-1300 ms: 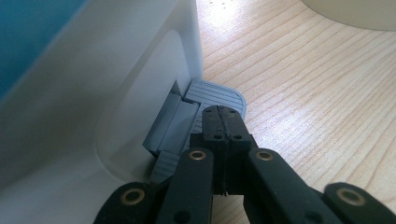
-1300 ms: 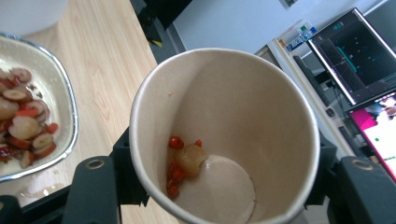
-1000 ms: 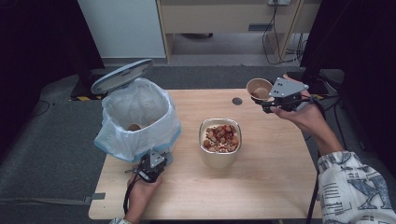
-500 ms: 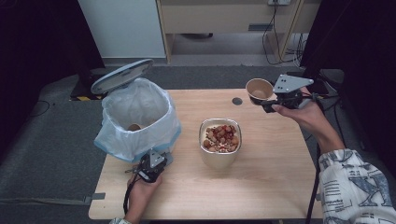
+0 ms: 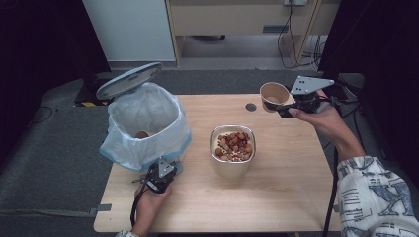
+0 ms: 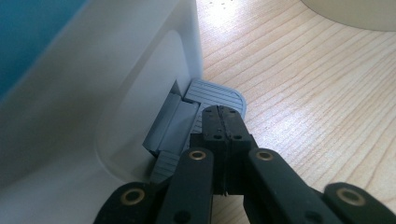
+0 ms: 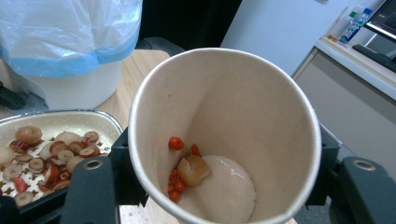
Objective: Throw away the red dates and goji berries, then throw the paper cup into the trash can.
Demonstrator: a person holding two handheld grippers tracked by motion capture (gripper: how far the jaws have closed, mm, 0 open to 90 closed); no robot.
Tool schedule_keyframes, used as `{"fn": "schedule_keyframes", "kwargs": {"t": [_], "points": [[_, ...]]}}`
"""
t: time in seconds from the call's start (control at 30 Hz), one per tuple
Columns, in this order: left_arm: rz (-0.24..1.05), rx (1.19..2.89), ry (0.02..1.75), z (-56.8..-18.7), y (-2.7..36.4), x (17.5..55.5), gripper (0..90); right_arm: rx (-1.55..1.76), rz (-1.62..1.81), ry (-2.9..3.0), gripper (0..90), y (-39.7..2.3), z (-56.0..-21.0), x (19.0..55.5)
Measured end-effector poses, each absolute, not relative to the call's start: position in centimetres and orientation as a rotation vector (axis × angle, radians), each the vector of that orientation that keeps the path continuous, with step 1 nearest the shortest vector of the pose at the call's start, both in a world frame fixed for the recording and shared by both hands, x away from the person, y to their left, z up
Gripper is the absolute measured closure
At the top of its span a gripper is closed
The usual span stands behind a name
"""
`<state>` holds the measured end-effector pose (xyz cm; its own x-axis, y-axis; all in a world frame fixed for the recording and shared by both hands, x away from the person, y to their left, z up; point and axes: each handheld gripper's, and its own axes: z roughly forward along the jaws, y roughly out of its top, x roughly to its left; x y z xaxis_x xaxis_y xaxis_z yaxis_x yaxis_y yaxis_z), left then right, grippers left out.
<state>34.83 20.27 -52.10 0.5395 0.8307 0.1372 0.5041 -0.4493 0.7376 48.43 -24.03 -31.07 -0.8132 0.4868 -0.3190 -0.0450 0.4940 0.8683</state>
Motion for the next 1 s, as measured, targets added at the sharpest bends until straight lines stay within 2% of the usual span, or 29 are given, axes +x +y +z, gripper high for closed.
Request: {"fn": "schedule_keyframes", "kwargs": {"t": [1.0], "points": [[0.653,2.131,1.074,-52.1,20.3,34.8,89.5,0.501,1.453,2.261,34.3,-24.7,-30.1,48.7]]}}
